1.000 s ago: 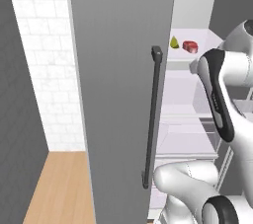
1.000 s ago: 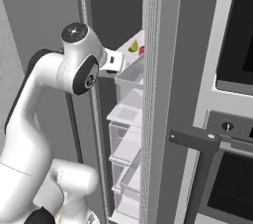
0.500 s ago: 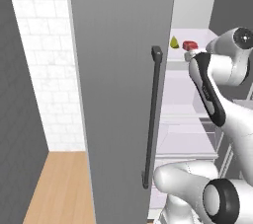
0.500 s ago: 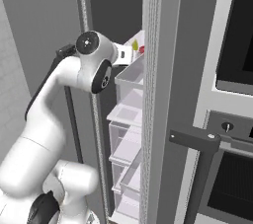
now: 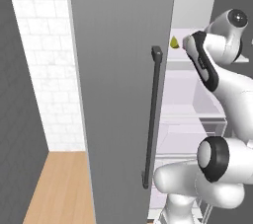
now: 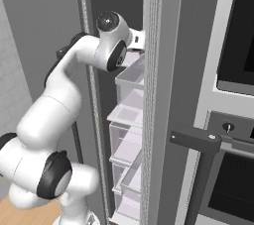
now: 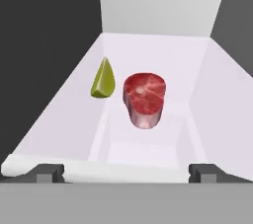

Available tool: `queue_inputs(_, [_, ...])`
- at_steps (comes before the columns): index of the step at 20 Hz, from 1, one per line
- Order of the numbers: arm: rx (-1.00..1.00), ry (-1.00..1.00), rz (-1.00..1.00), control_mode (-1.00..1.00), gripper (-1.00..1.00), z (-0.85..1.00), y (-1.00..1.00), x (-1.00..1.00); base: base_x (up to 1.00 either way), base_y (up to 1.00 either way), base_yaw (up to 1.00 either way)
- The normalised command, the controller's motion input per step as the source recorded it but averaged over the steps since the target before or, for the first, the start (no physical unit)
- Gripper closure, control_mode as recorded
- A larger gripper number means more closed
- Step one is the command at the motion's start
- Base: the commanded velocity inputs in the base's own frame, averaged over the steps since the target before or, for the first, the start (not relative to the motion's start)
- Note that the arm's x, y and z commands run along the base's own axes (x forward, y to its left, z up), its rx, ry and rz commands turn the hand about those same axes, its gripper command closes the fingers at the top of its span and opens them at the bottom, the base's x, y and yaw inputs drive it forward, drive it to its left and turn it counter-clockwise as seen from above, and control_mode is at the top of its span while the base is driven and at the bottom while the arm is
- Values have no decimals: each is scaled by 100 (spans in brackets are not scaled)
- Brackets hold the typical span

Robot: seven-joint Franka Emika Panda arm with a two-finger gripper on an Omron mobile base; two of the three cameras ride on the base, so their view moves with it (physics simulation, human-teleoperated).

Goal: Place one lemon wedge and one steak in each tupperware on the nearby counter, to pack two identical lunches.

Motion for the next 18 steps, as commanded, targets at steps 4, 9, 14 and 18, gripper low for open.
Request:
queue_inputs(4, [2, 0, 0, -100, -100, -23, -22, 57, 0, 0, 0])
queue_inputs(9, [2, 0, 0, -100, -100, -19, -16, 47, 0, 0, 0])
queue_inputs(14, [4, 1, 0, -100, -100, -19, -9, 41, 0, 0, 0])
queue_inputs(18, [2, 3, 0, -100, -100, -30, 0, 39, 0, 0, 0])
